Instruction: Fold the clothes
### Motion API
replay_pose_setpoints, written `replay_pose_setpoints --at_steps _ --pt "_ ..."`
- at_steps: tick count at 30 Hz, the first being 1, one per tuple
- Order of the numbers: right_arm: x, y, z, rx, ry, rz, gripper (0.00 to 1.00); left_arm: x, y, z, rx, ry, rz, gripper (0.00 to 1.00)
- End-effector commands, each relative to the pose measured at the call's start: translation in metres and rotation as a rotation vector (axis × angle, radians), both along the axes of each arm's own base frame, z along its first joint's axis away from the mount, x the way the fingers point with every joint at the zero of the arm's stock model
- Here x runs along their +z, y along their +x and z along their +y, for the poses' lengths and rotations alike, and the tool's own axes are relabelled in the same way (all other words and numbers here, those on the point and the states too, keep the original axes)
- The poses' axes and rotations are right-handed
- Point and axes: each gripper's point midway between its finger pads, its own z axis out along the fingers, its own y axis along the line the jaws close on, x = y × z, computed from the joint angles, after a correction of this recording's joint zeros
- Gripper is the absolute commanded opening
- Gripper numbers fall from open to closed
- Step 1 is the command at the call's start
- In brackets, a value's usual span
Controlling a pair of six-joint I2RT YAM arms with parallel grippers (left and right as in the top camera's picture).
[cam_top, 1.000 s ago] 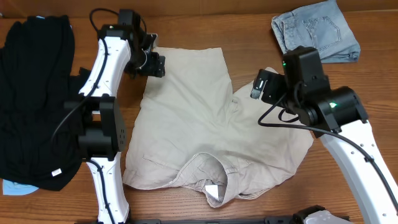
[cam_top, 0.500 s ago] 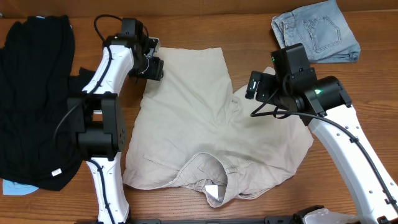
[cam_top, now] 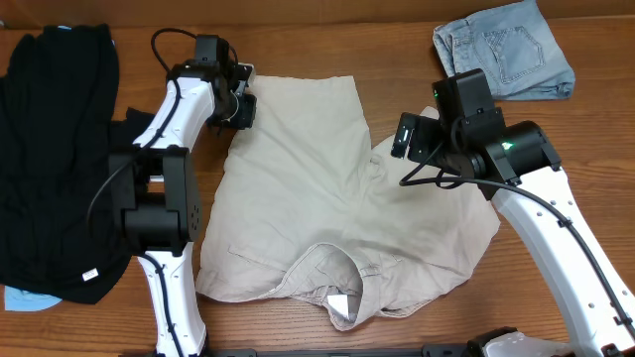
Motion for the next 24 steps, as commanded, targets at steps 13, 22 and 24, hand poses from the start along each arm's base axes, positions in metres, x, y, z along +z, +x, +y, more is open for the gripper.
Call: replay_pose_setpoints --at_steps 13,22,24 --pt "-0.007 0.012 0.005 0.010 0.011 -0.003 1.00 0.046 0.067 0.024 0.085 0.101 -0.222 0.04" --pt "-0.004 0.024 0.011 0.015 0.031 -0.043 1.00 0.118 0.137 0.016 0.097 0.055 -0.588 0.04" --pt "0.000 0.029 0.013 0.030 0.032 -0.072 1.00 0.128 0.144 0.011 0.100 0.041 -0.638 0.34"
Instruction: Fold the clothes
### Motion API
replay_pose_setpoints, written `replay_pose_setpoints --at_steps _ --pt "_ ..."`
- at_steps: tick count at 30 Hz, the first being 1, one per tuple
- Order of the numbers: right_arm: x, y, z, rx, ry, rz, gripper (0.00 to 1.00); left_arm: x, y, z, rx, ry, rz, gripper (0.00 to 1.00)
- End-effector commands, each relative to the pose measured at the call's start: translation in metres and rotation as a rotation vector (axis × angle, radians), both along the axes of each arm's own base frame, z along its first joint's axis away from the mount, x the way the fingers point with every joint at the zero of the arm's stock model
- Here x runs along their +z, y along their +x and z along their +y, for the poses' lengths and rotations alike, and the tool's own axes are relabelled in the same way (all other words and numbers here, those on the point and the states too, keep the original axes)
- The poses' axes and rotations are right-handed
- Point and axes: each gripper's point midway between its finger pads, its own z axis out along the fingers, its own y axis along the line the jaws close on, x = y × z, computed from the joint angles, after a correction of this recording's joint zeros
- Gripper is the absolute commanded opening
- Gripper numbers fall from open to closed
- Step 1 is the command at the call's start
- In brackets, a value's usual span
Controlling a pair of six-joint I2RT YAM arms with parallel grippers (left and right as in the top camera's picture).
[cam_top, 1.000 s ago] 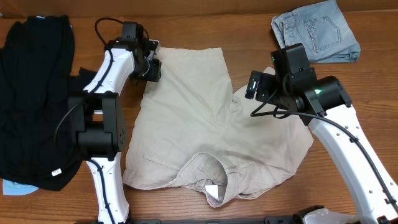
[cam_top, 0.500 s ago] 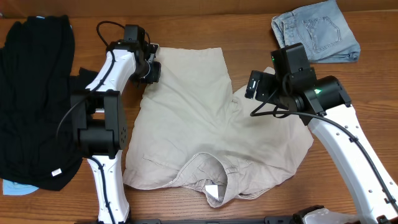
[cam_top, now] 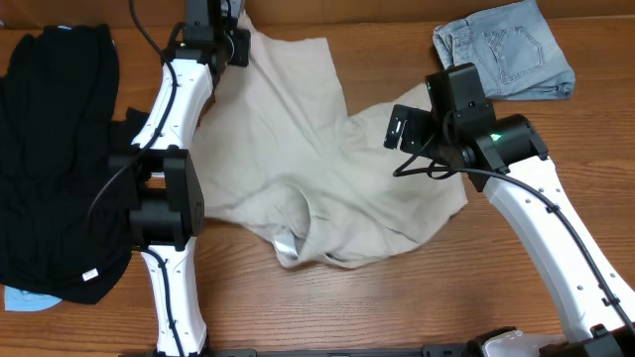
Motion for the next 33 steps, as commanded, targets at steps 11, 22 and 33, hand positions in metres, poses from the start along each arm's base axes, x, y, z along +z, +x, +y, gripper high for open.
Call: replay_pose_setpoints --at_steps 11,22,33 --pt "0.008 0.016 -0.021 -0.045 -0.043 -0.063 1.00 0.028 -0.059 -0.014 -0.011 -0.026 0.227 1.00" --pt "-0.006 0.002 -0.061 -0.129 0.009 0.061 1.00 0.053 -0.168 -0.071 -0.206 -0.295 0.589 0.66" --pt "-0.009 -0.002 -0.071 -0.154 0.004 0.086 1.00 -0.017 -0.207 -0.136 -0.438 -0.127 0.695 0.04"
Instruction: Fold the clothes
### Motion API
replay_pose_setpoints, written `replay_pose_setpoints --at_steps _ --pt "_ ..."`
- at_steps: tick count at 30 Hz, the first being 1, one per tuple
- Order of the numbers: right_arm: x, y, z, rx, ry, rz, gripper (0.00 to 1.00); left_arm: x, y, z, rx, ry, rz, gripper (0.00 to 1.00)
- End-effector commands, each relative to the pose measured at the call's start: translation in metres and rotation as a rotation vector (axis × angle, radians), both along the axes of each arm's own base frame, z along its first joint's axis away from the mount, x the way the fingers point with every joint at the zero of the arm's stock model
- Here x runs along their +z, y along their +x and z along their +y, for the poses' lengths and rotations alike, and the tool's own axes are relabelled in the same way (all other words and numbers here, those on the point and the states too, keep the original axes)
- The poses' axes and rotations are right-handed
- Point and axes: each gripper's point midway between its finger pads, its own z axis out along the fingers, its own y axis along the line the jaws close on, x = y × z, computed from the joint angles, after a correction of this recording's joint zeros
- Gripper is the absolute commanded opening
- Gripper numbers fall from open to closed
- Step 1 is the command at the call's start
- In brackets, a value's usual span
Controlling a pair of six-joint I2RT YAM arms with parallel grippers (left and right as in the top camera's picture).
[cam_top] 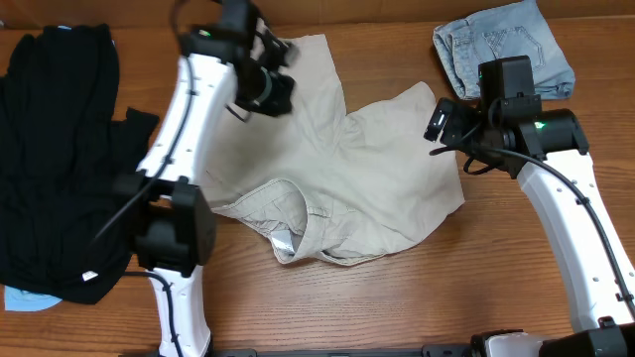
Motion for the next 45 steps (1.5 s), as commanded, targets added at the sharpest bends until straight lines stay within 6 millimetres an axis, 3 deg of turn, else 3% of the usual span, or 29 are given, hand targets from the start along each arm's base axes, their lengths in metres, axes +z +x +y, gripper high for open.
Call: replay_pose_setpoints --at_steps 1,8,13,16,22,26,33,38,45 --pt "0.001 -0.001 0.000 0.007 0.003 0.003 1.00 -0.033 -0.022 -0.022 -0.121 0.054 0.047 0.04" --pt "0.000 -0.002 0.000 0.026 -0.009 0.005 1.00 -0.062 -0.067 -0.043 -0.233 0.119 0.147 0.04" --pt "0.000 -0.002 -0.001 0.025 -0.010 0.008 1.00 -0.084 -0.111 -0.020 -0.248 0.247 0.317 0.04" --pt "0.000 -0.002 -0.001 0.025 -0.011 0.008 1.00 -0.084 -0.136 -0.004 -0.225 0.301 0.438 0.04" --pt "-0.001 -0.002 -0.002 0.022 -0.012 0.011 1.00 -0.072 -0.167 0.011 -0.155 0.354 0.605 0.04" --pt "-0.012 0.001 -0.004 0.015 -0.014 0.043 1.00 -0.062 -0.186 0.021 -0.163 0.404 0.694 0.04" --pt "-0.052 -0.002 -0.009 -0.001 0.018 0.191 1.00 -0.045 -0.185 0.022 -0.109 0.401 0.649 0.04" --pt "-0.072 -0.008 -0.024 -0.043 0.023 0.278 1.00 -0.031 -0.182 0.022 -0.081 0.386 0.589 0.04" --pt "-0.114 -0.034 -0.042 -0.103 0.081 0.400 0.96 -0.020 -0.134 0.023 0.088 0.365 0.343 0.04"
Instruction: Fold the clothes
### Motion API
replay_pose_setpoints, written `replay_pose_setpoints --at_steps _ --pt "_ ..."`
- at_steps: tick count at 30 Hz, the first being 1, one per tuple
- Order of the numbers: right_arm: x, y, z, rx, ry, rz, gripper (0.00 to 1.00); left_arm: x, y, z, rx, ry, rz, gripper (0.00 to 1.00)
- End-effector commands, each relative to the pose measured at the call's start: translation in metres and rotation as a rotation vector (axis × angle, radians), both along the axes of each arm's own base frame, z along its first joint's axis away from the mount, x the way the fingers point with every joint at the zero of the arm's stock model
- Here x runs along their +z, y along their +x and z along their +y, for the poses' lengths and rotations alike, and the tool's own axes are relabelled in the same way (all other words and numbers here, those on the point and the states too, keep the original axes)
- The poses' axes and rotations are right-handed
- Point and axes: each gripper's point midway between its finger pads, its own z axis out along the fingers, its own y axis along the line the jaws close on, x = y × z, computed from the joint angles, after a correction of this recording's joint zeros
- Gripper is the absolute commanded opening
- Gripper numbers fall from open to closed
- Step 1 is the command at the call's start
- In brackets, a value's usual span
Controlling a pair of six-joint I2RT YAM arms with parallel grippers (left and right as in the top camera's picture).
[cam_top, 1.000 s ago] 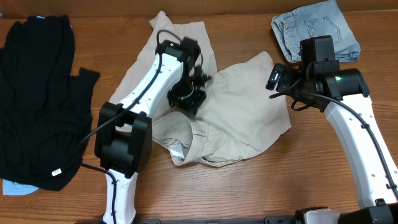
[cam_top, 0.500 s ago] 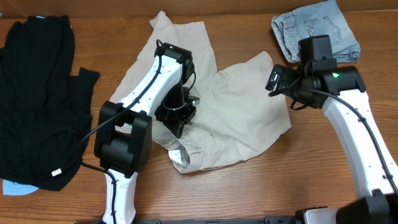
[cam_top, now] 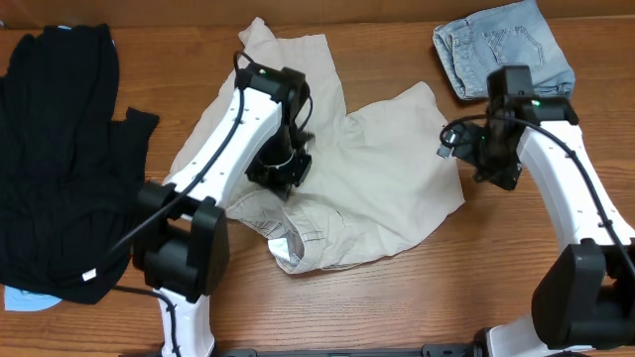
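Beige shorts (cam_top: 382,174) lie crumpled across the middle of the table. Their waistband (cam_top: 298,243) is bunched toward the near side, and one leg (cam_top: 288,50) reaches the far edge. My left gripper (cam_top: 282,175) points down onto the cloth just above the waistband; its fingers are hidden from above. Beside the right edge of the shorts sits my right gripper (cam_top: 474,155), whose fingers are too dark and small to read.
A large black garment (cam_top: 60,149) covers the left side of the table. Folded denim shorts (cam_top: 504,48) lie at the far right corner. A bit of light blue cloth (cam_top: 25,299) peeks out at the near left.
My left gripper has moved from the far leg of the shorts to the middle, just above the waistband. My right gripper has shifted slightly nearer and rightward, by the right edge. The shorts lie much the same.
At first the shorts lay spread flat, with my left gripper at the far left leg corner and my right at the right leg. Then they were shifted far-left and bunched. Then both grippers hovered near the legs' far ends. Now my left is at the waistband.
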Motion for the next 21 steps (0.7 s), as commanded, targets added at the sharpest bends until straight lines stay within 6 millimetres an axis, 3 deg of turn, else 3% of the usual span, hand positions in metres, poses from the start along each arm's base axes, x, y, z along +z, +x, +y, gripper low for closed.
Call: replay_pose_setpoints --at_steps 1,4,7,16,18,21 --pt "-0.027 -0.016 0.000 -0.016 0.057 0.063 0.93 0.018 0.020 0.006 0.090 0.001 -0.131 0.04" --pt "-0.046 -0.022 0.010 0.003 0.124 0.062 0.84 0.028 0.043 -0.001 0.102 -0.051 -0.250 0.04" --pt "-0.060 -0.029 0.018 0.007 0.168 0.065 0.81 0.036 0.059 -0.011 0.101 -0.096 -0.329 0.04" --pt "-0.090 -0.034 0.018 0.011 0.167 0.029 0.66 0.038 0.072 -0.016 0.101 -0.123 -0.383 0.04" --pt "-0.093 -0.031 0.018 0.012 0.164 0.010 0.57 0.039 0.074 -0.017 0.101 -0.127 -0.391 0.04" --pt "-0.095 -0.027 0.012 0.008 0.129 -0.010 0.25 0.039 0.076 -0.018 0.102 -0.131 -0.400 0.04"
